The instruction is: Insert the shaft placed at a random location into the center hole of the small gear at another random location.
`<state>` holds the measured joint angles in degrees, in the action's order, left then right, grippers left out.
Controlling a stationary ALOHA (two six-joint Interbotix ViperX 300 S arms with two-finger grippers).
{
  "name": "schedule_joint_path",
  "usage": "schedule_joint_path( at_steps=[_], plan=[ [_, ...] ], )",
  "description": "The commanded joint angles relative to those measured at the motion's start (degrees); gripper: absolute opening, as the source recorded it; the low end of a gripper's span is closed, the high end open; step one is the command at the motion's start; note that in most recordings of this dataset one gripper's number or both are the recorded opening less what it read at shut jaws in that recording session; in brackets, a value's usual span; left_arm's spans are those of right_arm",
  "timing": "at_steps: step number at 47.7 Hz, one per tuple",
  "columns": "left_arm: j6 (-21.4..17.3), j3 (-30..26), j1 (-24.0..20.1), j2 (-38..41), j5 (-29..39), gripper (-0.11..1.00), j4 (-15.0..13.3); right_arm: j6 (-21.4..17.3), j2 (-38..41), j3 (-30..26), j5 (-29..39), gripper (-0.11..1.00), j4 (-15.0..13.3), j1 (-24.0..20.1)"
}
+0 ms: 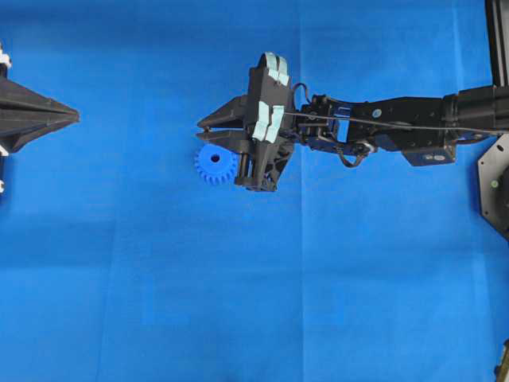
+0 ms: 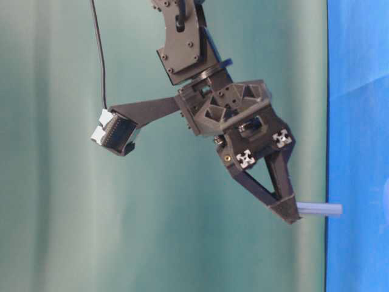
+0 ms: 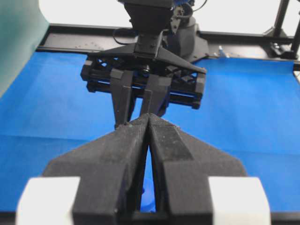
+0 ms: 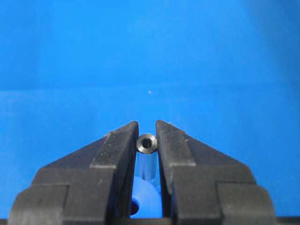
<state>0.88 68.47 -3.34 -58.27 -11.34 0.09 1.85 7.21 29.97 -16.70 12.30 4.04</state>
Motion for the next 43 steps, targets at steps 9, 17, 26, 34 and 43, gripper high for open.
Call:
schedule_joint_path(
  at_steps=[9, 17, 26, 34, 43],
  plan=[
    [0.0, -0.5, -0.2, 0.2, -0.3, 0.0, 0.1, -0.3, -0.8, -1.0, -0.2, 0.03, 0.2, -1.0],
    [0.0, -0.5, -0.2, 0.2, -0.3, 0.0, 0.1, -0.5, 0.4, -0.8, -0.4, 0.03, 0.2, -1.6],
    [0.0, -0.5, -0.2, 0.2, -0.3, 0.0, 0.1, -0.5, 3.3, -0.8, -0.8, 0.03, 1.0, -1.6],
    [0.0, -0.6, -0.2, 0.2, -0.3, 0.0, 0.1, -0.5, 4.8, -0.7, -1.2, 0.03, 1.4, -1.6],
    [0.1, -0.5, -0.2, 0.2, -0.3, 0.0, 0.1, -0.4, 4.3, -0.5, -1.3, 0.03, 1.4, -1.6]
  ],
)
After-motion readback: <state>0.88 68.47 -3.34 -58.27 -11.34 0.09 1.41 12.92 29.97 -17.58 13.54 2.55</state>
